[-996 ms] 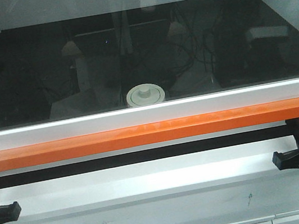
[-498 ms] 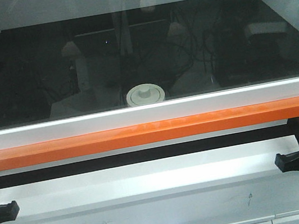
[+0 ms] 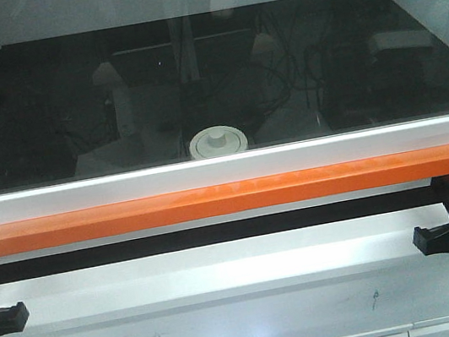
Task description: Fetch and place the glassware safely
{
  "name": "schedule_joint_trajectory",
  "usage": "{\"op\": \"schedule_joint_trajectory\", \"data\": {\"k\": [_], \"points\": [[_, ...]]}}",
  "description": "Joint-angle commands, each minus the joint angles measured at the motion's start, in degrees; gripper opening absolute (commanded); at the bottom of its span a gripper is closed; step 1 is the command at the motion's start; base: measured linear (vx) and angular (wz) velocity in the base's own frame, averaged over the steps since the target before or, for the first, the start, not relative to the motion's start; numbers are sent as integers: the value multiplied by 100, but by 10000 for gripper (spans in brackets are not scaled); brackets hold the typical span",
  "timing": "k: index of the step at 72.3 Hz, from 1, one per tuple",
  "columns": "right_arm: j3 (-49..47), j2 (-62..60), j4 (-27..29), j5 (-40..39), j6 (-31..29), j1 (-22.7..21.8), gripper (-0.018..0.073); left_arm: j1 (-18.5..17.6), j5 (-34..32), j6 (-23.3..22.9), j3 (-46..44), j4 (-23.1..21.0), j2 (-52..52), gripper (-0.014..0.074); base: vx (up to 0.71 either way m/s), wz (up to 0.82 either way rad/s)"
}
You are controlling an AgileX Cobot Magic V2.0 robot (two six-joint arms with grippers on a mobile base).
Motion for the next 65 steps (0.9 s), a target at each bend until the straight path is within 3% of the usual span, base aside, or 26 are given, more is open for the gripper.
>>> {"op": "schedule_joint_trajectory", "data": {"k": [1,13,29,42,65], "points": [[-521,-362,9,-1893,-34,-21,-1,-15,-1127,-122,-258,117,-145,-7,0,0],[-522,-487,15,-1867,-34,-21,-1,-15,-1069,-218,-277,172,-315,-7,0,0],[-530,-487,9,-1848,37,-21,-1,-15,433,-190,-869,172,-941,-7,0,0],[-607,-534,-34,-1791,64,-21,-1,-15,577,-204,-1078,282,-1211,-7,0,0],[-1183,-1281,-141,-614,93,-21,-1,-15,1739,-216,-1626,326,-1746,-7,0,0]]}}
